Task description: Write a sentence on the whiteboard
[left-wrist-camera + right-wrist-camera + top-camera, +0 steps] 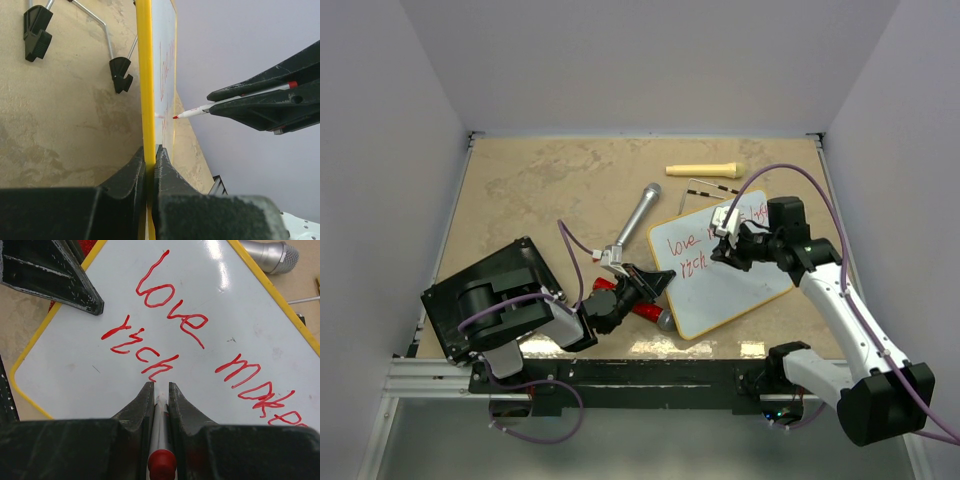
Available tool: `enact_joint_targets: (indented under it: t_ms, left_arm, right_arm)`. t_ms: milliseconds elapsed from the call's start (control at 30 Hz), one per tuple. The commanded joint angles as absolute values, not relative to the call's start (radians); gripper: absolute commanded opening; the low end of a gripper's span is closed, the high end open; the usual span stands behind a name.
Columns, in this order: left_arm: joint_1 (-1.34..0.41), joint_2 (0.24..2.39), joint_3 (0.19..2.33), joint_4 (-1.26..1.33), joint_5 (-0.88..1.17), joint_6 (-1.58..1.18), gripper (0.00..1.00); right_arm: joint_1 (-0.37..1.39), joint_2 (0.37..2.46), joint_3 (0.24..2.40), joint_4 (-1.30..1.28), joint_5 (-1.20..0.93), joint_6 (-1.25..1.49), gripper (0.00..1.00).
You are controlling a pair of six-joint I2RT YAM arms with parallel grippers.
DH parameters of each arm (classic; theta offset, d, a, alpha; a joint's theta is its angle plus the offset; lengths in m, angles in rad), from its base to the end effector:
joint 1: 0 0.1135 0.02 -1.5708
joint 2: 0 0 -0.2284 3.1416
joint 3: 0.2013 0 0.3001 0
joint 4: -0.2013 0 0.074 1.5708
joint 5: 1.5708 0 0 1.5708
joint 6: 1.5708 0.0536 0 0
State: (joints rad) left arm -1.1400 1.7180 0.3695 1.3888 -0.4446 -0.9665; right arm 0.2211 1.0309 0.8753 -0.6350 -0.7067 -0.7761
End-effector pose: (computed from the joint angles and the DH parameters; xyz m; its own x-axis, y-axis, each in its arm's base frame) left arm 0.1459 -0.2622 0.0708 -0.5178 -0.6524 -0.5535 0.3780 0.4059 -0.8321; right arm 0.2686 0.0960 0.2416 -0.0659 -0.5608 -0.8253 -0.9228 0.3489 -0.1634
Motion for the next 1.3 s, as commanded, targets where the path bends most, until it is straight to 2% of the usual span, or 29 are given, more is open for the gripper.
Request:
enact_joint_targets:
  t_ms: [0, 1267]
  left_arm:
    - [-1.143, 1.717, 0.379, 1.376, -0.423, -0.828, 0.0]
    - [-1.143, 1.72, 0.371, 1.391, -0.423, -0.833, 0.0]
  right_arm:
    - [0.219, 1.037, 0.871, -0.611, -0.735, -0.787, 0.0]
    - [0.219, 1.029, 0.864, -0.591, -0.73, -0.775, 0.0]
